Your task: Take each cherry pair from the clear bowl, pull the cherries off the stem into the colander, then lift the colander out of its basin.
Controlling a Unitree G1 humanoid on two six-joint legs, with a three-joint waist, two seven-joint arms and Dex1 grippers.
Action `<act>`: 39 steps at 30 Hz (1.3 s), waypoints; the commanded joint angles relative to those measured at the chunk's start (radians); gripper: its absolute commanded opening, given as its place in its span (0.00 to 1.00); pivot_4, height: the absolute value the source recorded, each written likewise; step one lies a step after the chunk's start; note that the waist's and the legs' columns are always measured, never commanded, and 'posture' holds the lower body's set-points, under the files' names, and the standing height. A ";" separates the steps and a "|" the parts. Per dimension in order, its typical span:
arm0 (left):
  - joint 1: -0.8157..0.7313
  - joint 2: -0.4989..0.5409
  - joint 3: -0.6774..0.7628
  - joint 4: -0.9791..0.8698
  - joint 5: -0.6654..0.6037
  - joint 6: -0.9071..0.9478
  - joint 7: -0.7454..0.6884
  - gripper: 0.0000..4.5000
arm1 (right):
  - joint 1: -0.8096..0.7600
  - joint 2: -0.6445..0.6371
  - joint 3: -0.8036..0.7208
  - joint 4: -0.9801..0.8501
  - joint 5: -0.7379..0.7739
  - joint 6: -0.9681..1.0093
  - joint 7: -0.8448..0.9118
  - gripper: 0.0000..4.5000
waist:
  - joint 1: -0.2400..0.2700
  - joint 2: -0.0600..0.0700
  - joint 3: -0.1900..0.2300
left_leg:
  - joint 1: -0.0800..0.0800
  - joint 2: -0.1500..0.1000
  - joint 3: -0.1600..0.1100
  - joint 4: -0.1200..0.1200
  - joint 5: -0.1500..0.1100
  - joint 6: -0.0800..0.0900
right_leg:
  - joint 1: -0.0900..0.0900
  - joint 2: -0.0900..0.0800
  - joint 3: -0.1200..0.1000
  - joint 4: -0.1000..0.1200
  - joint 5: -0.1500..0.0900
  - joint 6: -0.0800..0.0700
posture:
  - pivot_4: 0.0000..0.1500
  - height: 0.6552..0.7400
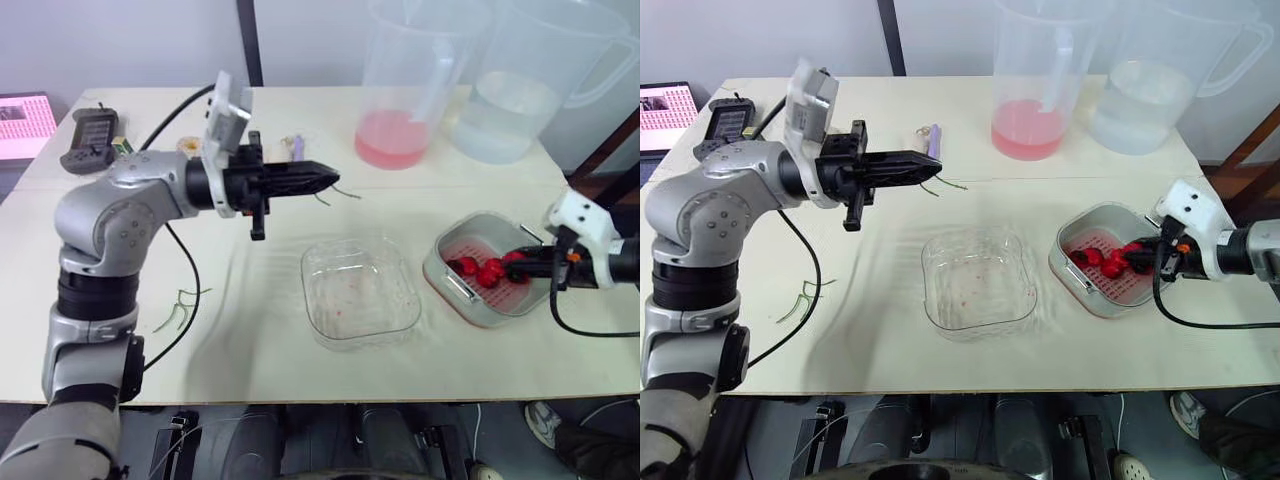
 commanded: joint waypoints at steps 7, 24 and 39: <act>0.012 -0.023 0.030 -0.052 -0.025 0.002 0.058 0.00 | -0.012 -0.016 -0.105 0.002 0.030 -0.006 0.055 0.99 | 0.001 0.000 0.000 | 0.000 0.000 0.000 0.000 0.000 0.000 | 0.000 0.000 0.000 0.000 0.000 0.000 | 1.00 1.00; 0.197 0.155 0.144 -0.127 -0.050 0.052 0.071 0.00 | -0.452 0.128 -0.109 -0.096 0.343 0.070 0.158 0.99 | -0.003 0.001 0.000 | 0.000 0.000 0.000 -0.001 0.000 0.000 | 0.000 0.000 0.000 0.000 0.001 0.003 | 1.00 1.00; 0.829 0.234 0.396 -0.024 0.037 0.057 0.182 0.00 | -0.651 0.242 0.108 -0.093 0.329 0.081 0.267 0.99 | 0.008 0.000 0.000 | 0.000 0.001 0.001 -0.001 0.000 0.000 | 0.000 -0.002 -0.001 -0.001 0.000 -0.002 | 1.00 1.00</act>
